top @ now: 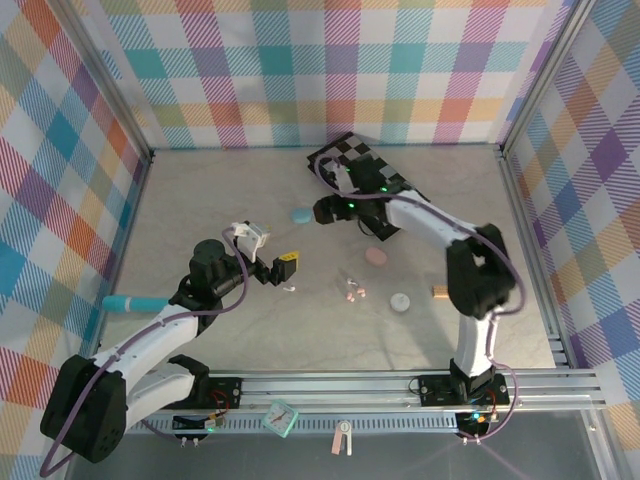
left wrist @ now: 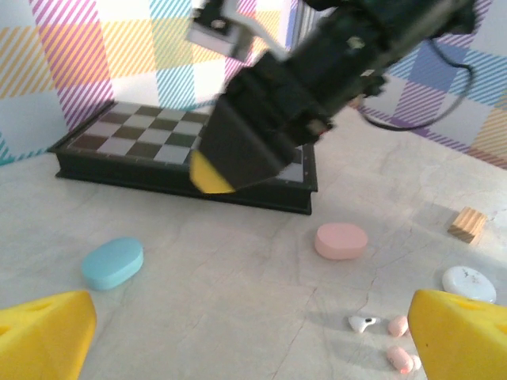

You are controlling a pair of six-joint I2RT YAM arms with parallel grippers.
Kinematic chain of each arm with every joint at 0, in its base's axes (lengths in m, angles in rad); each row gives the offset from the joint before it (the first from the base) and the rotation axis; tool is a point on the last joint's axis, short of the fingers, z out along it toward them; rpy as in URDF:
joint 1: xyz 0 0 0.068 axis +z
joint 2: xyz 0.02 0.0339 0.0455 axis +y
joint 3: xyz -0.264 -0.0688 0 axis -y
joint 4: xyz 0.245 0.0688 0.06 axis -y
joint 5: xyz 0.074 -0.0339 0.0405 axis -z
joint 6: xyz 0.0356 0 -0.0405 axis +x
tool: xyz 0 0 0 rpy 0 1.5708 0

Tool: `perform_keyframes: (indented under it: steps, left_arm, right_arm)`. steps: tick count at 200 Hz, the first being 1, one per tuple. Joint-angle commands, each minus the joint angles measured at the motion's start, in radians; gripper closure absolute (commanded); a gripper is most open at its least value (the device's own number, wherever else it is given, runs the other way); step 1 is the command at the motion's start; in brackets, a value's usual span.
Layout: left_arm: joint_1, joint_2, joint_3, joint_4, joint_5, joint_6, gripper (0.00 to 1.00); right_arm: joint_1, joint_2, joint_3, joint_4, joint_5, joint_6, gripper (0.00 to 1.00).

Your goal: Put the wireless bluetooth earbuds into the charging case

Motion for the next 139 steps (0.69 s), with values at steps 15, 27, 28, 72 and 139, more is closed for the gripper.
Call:
perform_keyframes:
  steps: [15,27,28,72,139]
  left_arm:
    - [-0.01,0.022,-0.004,0.116,0.062,-0.002,0.0]
    - [-0.011,0.03,0.002,0.119,0.066,0.0,0.0]
    - [-0.011,0.032,0.003,0.12,0.067,0.0,0.0]
    - [-0.014,0.069,0.022,0.137,0.089,-0.002,0.0]
    - [-0.014,0.064,0.033,0.116,0.086,0.01,0.0]
  right_arm:
    - [-0.083,-0.183,-0.244,-0.006,-0.028,-0.397,0.08]
    - [-0.101,-0.232,-0.293,-0.041,-0.027,-0.468,0.07]
    - [-0.103,-0.235,-0.296,-0.045,-0.025,-0.472,0.07]
    - [-0.128,-0.22,-0.358,-0.132,-0.001,-0.572,0.17]
    - [-0.132,-0.099,-0.335,-0.177,0.08,-0.621,0.3]
